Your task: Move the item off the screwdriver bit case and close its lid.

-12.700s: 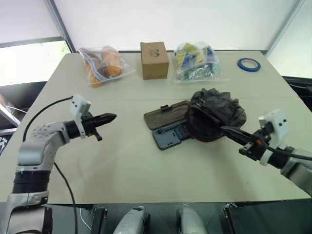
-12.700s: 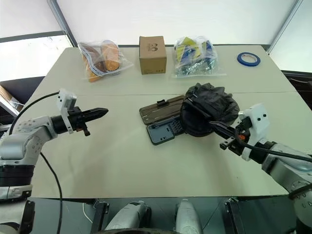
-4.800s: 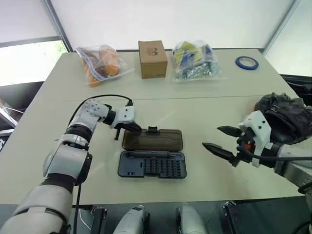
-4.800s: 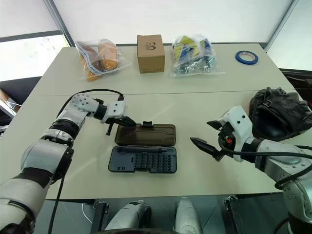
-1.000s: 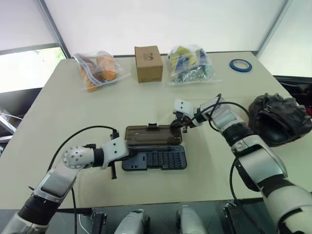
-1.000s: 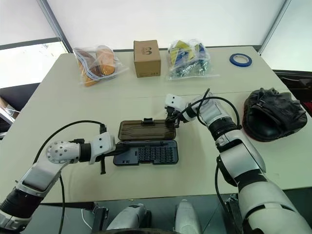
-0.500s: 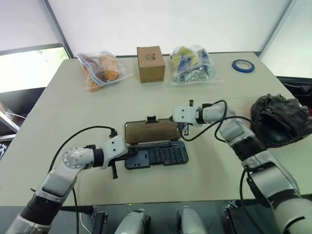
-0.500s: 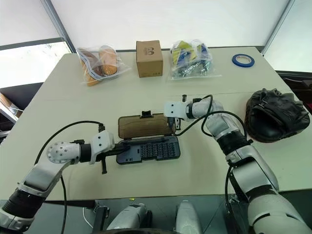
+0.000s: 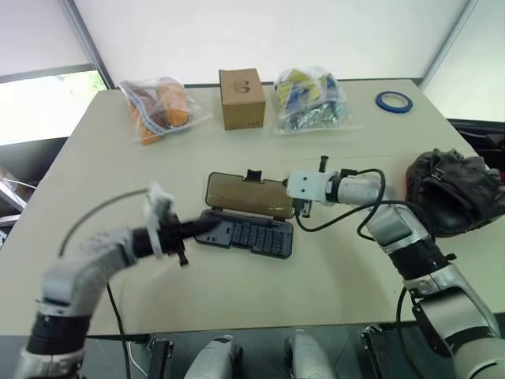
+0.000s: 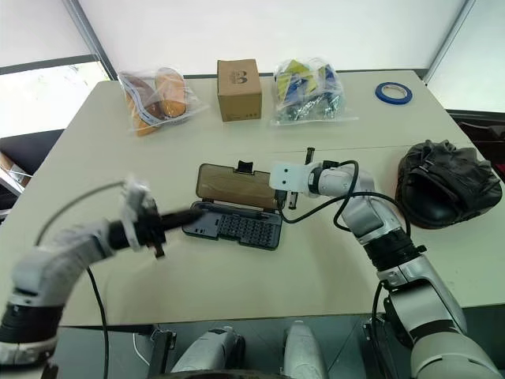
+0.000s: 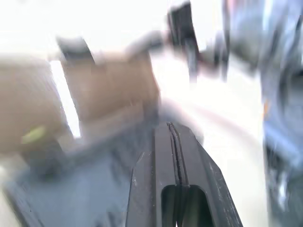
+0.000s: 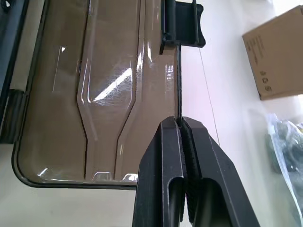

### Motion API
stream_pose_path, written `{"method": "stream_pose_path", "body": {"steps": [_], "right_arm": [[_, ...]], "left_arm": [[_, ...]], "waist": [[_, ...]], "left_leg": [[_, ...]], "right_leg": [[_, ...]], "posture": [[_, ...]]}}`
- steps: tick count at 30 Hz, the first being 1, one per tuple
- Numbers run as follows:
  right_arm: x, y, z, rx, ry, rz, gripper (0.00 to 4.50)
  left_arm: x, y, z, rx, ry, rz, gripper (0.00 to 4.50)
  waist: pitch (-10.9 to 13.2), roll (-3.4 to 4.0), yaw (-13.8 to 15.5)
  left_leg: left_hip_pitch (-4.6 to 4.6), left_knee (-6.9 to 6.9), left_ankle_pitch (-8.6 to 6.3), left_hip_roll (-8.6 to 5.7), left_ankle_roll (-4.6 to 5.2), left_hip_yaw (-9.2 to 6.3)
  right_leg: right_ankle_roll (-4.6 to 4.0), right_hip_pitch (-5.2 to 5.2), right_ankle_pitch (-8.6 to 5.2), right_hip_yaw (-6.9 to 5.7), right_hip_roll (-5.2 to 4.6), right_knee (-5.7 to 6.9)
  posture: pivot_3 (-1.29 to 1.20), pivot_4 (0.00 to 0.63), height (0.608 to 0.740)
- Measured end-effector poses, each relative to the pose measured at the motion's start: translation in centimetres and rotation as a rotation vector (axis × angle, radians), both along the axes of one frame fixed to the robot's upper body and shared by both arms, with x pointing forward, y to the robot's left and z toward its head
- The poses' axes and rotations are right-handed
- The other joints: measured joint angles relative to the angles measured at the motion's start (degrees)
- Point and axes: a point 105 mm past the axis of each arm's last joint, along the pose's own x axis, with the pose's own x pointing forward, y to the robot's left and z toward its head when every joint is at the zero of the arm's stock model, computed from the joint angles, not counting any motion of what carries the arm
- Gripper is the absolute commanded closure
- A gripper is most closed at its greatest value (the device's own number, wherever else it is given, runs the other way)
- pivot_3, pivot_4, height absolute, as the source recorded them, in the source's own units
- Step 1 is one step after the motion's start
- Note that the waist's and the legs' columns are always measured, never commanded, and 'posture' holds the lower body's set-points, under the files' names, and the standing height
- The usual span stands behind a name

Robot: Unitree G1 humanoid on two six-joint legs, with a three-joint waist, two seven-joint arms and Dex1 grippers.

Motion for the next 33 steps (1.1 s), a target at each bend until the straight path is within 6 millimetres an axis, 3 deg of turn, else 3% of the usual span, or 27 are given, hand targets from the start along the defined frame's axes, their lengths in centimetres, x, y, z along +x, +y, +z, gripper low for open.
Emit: {"method": "stream_pose_path", "body": {"steps": [2,4,6,10,13,15,21,24,28,31,33], "right_arm": [[0.0,-0.1,-0.1,0.003,-0.003,-0.003,4.48],[0.0,-0.3,-0.1,0.008,-0.007,-0.009,4.48],[-0.1,-0.3,-0.1,0.011,-0.011,-0.006,4.48],[-0.1,-0.1,0.2,0.032,-0.026,0.009,4.48],[-0.3,0.3,0.5,0.047,-0.038,0.032,4.48],[-0.4,0.5,0.6,0.057,-0.042,0.043,4.48],[-0.8,0.9,1.0,0.076,-0.039,0.067,4.48],[-1.1,1.1,1.0,0.085,-0.029,0.078,3.6],[-1.9,1.3,0.4,0.079,0.008,0.102,1.54],[-2.2,1.1,1.1,0.064,-0.013,0.103,0.03],[-2.4,0.5,2.0,0.061,-0.018,0.083,0.03]], "left_arm": [[0.9,1.5,2.5,-0.072,-0.051,0.087,4.5],[2.5,2.8,3.0,-0.107,-0.051,0.186,4.5],[4.2,4.1,2.0,-0.082,-0.029,0.29,4.5],[8.1,5.4,-2.0,0.174,-0.012,0.447,4.5],[10.0,4.9,-5.4,0.329,0.015,0.44,4.5],[10.9,3.2,-7.1,0.398,0.017,0.357,4.5],[11.7,-0.4,-9.6,0.425,0.065,0.147,4.5],[11.4,-1.0,-10.0,0.397,0.101,0.068,4.5],[10.7,-1.4,-10.3,0.367,0.124,-0.018,4.5],[10.3,-1.5,-10.4,0.35,0.132,-0.055,4.5],[10.3,-1.5,-10.3,0.353,0.131,-0.059,4.5]], "waist": [[0.0,0.0,-0.05],[0.0,0.0,-0.06],[0.0,-0.01,-0.02],[0.01,-0.02,0.13],[0.01,-0.03,-0.07],[0.02,-0.04,-0.04],[0.03,-0.05,-0.53],[0.03,-0.06,-0.55],[0.02,-0.06,-0.39],[0.02,-0.06,-0.34],[0.02,-0.07,-0.35]], "left_leg": [[0.03,-0.03,0.0,-0.02,0.0,0.03],[0.05,-0.04,0.0,-0.03,0.0,0.04],[0.05,-0.03,0.0,-0.04,-0.01,0.03],[0.05,-0.03,0.01,-0.1,-0.01,0.04],[0.03,-0.03,0.0,-0.1,-0.01,0.04],[0.0,-0.04,0.01,-0.1,-0.01,0.03],[-0.15,-0.04,0.0,-0.09,-0.01,0.04],[-0.28,0.0,0.01,-0.09,-0.01,0.03],[-0.59,0.13,0.01,-0.15,0.0,0.01],[-0.77,0.18,0.01,-0.16,0.0,0.0],[-0.84,0.21,0.01,-0.16,0.0,-0.02]], "right_leg": [[0.0,0.03,0.0,0.01,-0.03,-0.02],[0.0,0.05,0.0,-0.01,-0.03,-0.07],[0.0,0.06,0.0,-0.04,-0.02,-0.07],[0.0,0.09,0.0,-0.1,-0.05,-0.09],[0.0,0.05,0.0,-0.11,-0.05,-0.08],[0.0,0.02,0.0,-0.17,-0.06,-0.08],[0.01,-0.17,0.01,-0.18,-0.07,-0.02],[0.01,-0.29,0.01,-0.18,-0.08,0.05],[0.02,-0.53,0.01,-0.19,-0.1,0.09],[0.02,-0.71,0.01,-0.2,-0.1,0.15],[0.02,-0.77,0.01,-0.22,-0.1,0.16]], "posture": [[0.0,0.15,0.74],[0.0,0.15,0.74],[0.0,0.15,0.74],[0.0,0.15,0.74],[0.0,0.15,0.74],[0.0,0.15,0.74],[0.0,0.15,0.74],[0.0,0.15,0.74],[0.0,0.15,0.74],[0.0,0.15,0.74],[0.0,0.15,0.74]]}}
